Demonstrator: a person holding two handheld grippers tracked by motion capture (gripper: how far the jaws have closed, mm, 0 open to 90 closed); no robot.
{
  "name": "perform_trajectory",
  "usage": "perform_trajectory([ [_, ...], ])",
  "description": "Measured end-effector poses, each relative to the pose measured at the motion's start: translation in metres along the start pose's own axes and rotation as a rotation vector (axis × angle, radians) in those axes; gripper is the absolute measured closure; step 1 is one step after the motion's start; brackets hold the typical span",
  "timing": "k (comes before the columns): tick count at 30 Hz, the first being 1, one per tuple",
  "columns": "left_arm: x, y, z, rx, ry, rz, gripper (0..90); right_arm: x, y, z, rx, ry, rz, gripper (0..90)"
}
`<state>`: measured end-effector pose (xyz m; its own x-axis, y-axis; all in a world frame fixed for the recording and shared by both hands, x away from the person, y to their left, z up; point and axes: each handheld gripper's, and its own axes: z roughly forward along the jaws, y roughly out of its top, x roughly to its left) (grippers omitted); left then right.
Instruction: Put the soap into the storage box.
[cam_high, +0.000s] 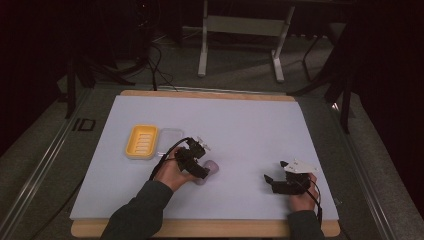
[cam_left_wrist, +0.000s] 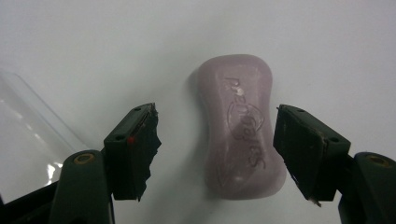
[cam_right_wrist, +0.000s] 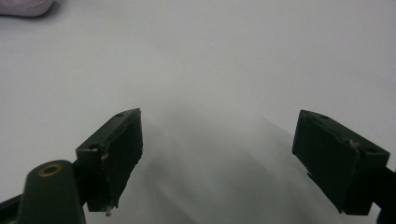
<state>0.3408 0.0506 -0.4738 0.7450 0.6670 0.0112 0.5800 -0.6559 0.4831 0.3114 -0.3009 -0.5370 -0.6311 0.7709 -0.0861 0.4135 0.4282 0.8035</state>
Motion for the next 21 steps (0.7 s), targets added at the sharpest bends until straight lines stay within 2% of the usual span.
perform_trajectory([
  [5, -0.003, 0.001, 0.008, 0.027, -0.002, 0.005, 28.1, 0.0, 0.0, 0.0, -0.002, 0.001, 0.003, 15.8],
  [17, -0.009, 0.002, 0.023, 0.05, -0.008, 0.007, 24.3, 0.0, 0.0, 0.0, -0.004, 0.0, 0.002, 15.8],
  [21, -0.009, 0.002, 0.031, 0.063, -0.016, -0.012, 23.6, 0.0, 0.0, -0.001, -0.003, 0.0, 0.002, 15.8],
])
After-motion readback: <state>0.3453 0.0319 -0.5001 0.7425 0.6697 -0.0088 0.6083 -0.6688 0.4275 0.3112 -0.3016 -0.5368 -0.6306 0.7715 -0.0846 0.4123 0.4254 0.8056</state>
